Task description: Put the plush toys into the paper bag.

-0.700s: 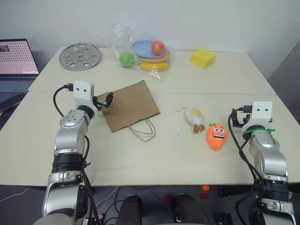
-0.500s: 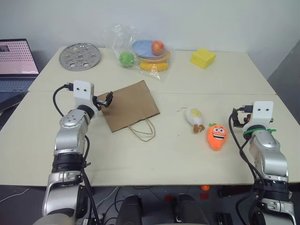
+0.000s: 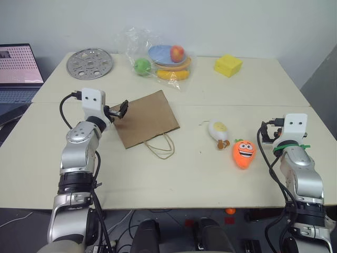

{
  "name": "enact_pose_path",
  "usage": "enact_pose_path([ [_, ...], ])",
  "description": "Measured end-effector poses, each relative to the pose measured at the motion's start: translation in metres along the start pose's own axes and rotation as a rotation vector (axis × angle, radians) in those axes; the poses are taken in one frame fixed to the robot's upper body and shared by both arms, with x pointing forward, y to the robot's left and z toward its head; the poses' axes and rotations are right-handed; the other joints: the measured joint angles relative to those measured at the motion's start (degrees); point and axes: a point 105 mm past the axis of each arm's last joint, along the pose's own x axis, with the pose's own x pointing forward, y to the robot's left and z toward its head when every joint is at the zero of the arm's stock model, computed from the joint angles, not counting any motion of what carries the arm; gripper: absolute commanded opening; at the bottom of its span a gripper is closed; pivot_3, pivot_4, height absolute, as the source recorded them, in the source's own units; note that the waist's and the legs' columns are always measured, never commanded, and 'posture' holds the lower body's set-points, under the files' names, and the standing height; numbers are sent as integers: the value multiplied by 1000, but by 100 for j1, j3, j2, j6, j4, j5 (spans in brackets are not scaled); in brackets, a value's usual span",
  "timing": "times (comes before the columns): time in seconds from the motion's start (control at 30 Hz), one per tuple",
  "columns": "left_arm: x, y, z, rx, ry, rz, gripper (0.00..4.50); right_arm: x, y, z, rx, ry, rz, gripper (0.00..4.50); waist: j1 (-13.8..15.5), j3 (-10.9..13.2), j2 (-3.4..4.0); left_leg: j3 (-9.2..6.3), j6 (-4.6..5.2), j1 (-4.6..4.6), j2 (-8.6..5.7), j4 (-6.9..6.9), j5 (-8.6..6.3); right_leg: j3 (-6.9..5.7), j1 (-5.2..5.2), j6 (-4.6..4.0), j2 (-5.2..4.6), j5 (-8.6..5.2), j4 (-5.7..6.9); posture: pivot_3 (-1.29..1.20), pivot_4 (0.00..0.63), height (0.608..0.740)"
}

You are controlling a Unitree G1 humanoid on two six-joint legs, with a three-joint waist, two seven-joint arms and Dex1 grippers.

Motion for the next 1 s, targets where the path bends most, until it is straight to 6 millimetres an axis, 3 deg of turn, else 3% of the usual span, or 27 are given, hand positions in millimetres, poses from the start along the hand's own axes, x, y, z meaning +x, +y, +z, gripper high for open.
enact_pose_path([
  [0.2,-4,-2,9,36,-14,-75,4450,0,-2,10,-12,-28,37,4500,-4,1,1,1,0,0,0,0,0,0,-1,0,0,0,-1,0,150,740],
  [0.37,-20,-15,38,132,-43,-319,4450,-6,11,51,0,-137,236,4500,-15,1,2,-1,0,0,3,-5,0,-3,-2,-2,2,-1,-1,0,150,740],
  [0.5,-43,-38,42,225,17,-573,4450,-22,30,65,39,-138,458,4500,-14,2,4,1,0,0,4,-11,-1,-3,-2,-18,-1,-10,-8,0,150,740],
  [0.63,-70,-79,32,249,90,-850,4450,-66,71,77,31,-109,832,4500,-3,4,5,-4,0,-2,7,-14,-2,-7,0,-28,-4,-16,-11,0,150,740],
  [0.77,-87,-97,16,299,168,-988,4450,-110,100,76,-5,-37,1109,4500,-2,3,5,-8,0,0,7,-10,-2,-8,0,-64,-4,-37,-8,0,150,740],
  [0.9,-91,-103,-4,419,220,-1043,4450,-125,113,66,-77,11,1187,4500,0,3,5,-4,0,2,5,-5,-1,1,0,-73,-8,-41,-12,0,150,740],
  [1.0,-82,-110,-24,463,224,-1036,4450,-124,118,62,-63,13,1167,4500,9,3,4,-4,1,-1,4,1,-1,2,2,-71,-14,-39,-15,0,150,740],
])
